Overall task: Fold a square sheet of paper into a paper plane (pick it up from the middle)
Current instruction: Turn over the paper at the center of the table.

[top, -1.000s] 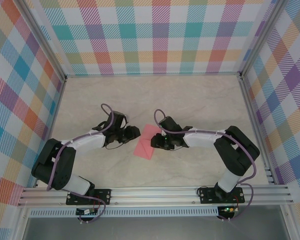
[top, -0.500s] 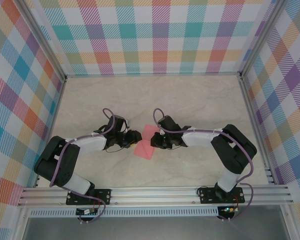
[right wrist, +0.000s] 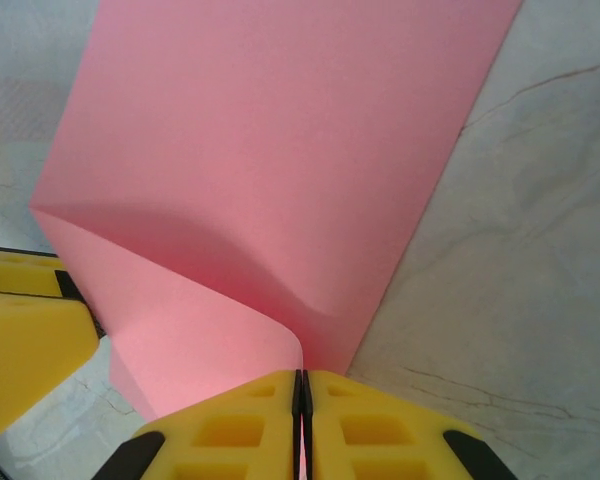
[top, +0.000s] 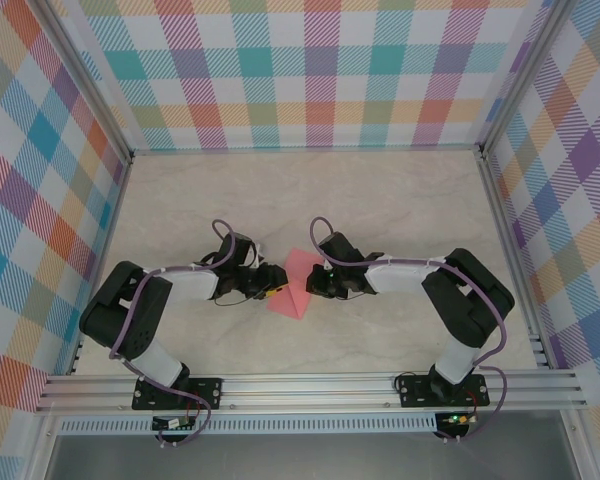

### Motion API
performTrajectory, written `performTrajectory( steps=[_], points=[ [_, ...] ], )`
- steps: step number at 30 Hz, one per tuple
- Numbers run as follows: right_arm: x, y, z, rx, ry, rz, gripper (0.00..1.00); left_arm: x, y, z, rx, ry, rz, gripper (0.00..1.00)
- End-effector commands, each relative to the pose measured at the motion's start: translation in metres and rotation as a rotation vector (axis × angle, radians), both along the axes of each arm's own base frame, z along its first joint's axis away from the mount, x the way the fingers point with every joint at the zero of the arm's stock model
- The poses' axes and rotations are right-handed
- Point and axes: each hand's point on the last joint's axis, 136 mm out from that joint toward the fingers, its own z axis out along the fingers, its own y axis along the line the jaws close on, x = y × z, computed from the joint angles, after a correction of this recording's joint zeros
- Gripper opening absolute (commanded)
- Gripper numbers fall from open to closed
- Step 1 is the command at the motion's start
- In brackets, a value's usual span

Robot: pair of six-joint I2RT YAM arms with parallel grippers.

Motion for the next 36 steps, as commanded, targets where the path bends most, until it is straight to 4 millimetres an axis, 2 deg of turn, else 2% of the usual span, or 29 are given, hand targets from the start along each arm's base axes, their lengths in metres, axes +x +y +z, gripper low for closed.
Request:
performTrajectory(
  steps=[1, 12, 19, 24, 30, 32, 36],
  points=[
    [0.002, -0.005, 0.003, 0.000, -0.004, -0.023, 0.11, 0.001, -0.010, 0.004, -0.044, -0.008, -0.028, 0.34],
    [0.001, -0.005, 0.002, 0.006, 0.006, -0.024, 0.12, 0.004, -0.025, 0.010, -0.082, -0.039, -0.086, 0.28],
    [0.001, -0.013, 0.010, 0.001, -0.010, -0.049, 0.20, 0.006, -0.030, 0.007, -0.077, -0.042, -0.105, 0.17],
    [0.002, -0.040, 0.020, -0.101, -0.061, -0.107, 0.36, 0.008, -0.028, 0.007, -0.045, -0.061, -0.109, 0.09],
    [0.002, -0.083, 0.037, -0.263, -0.130, -0.194, 0.66, 0.010, -0.022, 0.013, 0.042, -0.097, -0.125, 0.04],
    [0.001, -0.101, 0.042, -0.324, -0.152, -0.234, 0.75, 0.010, -0.019, 0.021, 0.088, -0.115, -0.130, 0.03],
    [-0.004, -0.126, 0.050, -0.382, -0.187, -0.283, 0.83, 0.008, -0.004, 0.043, 0.267, -0.166, -0.142, 0.03]
  ],
)
